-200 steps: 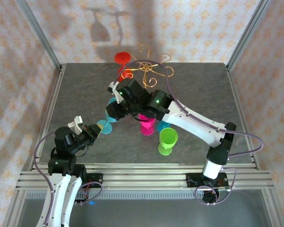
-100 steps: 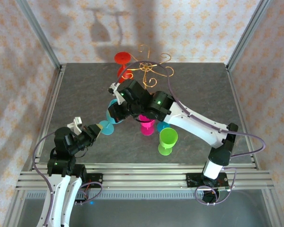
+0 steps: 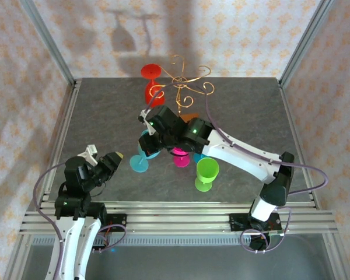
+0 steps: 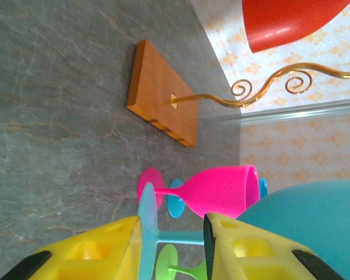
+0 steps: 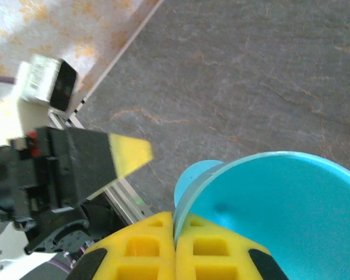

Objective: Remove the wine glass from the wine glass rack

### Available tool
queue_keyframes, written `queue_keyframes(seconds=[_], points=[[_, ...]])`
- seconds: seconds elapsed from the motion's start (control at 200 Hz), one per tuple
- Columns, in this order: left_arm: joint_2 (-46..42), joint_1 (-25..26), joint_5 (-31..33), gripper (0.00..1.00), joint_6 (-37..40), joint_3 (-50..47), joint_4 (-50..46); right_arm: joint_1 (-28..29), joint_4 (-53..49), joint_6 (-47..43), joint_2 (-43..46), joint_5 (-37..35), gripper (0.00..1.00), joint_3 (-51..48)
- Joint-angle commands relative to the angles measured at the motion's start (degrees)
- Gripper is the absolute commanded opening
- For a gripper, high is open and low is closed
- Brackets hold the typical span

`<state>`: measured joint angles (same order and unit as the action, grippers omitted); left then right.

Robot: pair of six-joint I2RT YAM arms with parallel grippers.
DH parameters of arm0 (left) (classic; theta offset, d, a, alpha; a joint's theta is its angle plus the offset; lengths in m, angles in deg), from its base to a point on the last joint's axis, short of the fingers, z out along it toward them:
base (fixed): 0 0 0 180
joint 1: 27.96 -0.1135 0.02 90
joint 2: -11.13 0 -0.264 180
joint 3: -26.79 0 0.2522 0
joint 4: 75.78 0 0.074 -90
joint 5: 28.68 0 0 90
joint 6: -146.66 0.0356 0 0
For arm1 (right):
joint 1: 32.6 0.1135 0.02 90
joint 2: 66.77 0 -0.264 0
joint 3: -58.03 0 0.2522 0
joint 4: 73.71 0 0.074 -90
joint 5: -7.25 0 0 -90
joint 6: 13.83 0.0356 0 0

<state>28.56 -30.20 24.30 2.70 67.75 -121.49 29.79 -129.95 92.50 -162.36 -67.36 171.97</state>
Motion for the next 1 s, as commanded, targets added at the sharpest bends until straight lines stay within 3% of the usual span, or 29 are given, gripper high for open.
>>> queue_keyframes(seconds=[0.0, 0.425, 0.996], points=[[1.84, 0.09, 6.09, 0.33, 6.61, 4.56, -7.78, 2.21, 0.03, 1.27, 3.99, -5.31, 0.00, -3.00], [9.71, 0.06, 6.42, 0.32, 10.84, 8.56, -6.30, 13.37, 0.40, 7.32, 11.24, -26.12, 0.00, -17.97], [10.78, 0.05, 6.55, 0.32, 10.45, 7.30, -4.75, 15.48, -1.65, 15.35, 12.97, -37.52, 0.00, -29.11]])
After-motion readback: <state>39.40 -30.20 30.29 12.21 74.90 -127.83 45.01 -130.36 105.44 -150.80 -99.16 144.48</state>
